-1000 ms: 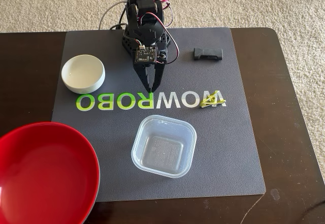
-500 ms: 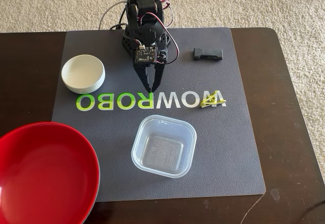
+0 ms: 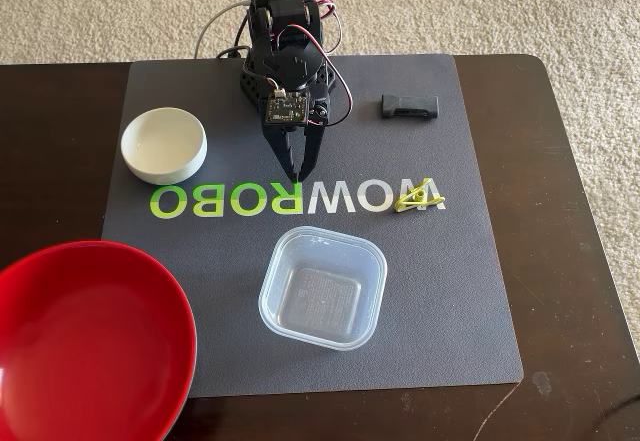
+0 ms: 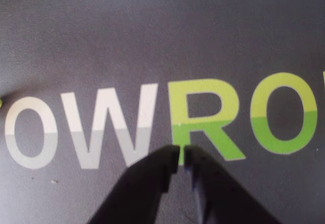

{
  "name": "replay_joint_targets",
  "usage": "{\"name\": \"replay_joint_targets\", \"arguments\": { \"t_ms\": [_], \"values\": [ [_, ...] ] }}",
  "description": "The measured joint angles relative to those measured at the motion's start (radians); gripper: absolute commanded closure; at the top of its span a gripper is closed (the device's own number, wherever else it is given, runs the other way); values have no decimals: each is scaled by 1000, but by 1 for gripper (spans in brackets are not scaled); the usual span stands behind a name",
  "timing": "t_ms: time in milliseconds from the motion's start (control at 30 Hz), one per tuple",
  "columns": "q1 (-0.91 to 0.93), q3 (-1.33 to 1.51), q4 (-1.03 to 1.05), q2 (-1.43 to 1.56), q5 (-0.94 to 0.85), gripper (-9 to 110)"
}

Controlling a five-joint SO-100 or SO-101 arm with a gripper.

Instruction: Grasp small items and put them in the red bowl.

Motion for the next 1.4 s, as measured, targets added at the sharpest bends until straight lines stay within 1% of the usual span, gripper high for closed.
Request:
{"name": "replay_joint_targets", "arguments": {
  "t_ms": [100, 133, 167, 200, 267, 300, 333, 400, 433, 500, 567, 700, 767, 833, 967, 1033, 1100, 1200, 1267, 1400],
  "values": [
    [-11, 0, 0, 0, 28, 101],
    [-41, 0, 0, 0, 58, 97],
    [-64, 0, -12, -3, 69, 91],
    [-63, -3, -38, -5, 54, 89],
    [-63, -40, -41, -2, -61, 86],
    [-97, -77, -8, -2, -110, 83],
    [-144, -126, 48, 3, -133, 83],
    [-272, -216, 156, 11, -130, 80],
    [-339, -239, 183, 12, -121, 80],
    [-466, -265, 218, 6, -66, 78],
    [-558, -268, 233, 12, 34, 78],
    [-641, -279, 252, -38, 256, 78],
    [-706, -321, 252, -126, 278, 78],
    [-799, -388, 252, -250, 222, 76],
    [-1019, -552, 252, -540, 34, 76],
    [-1106, -604, 247, -603, -40, 76],
    [-1170, -627, 244, -621, -72, 76],
    [-1180, -621, 215, -692, -66, 77],
    [-1164, -589, 155, -726, -14, 77],
    [-1028, -566, 6, -874, 133, 76]
  ]
}}
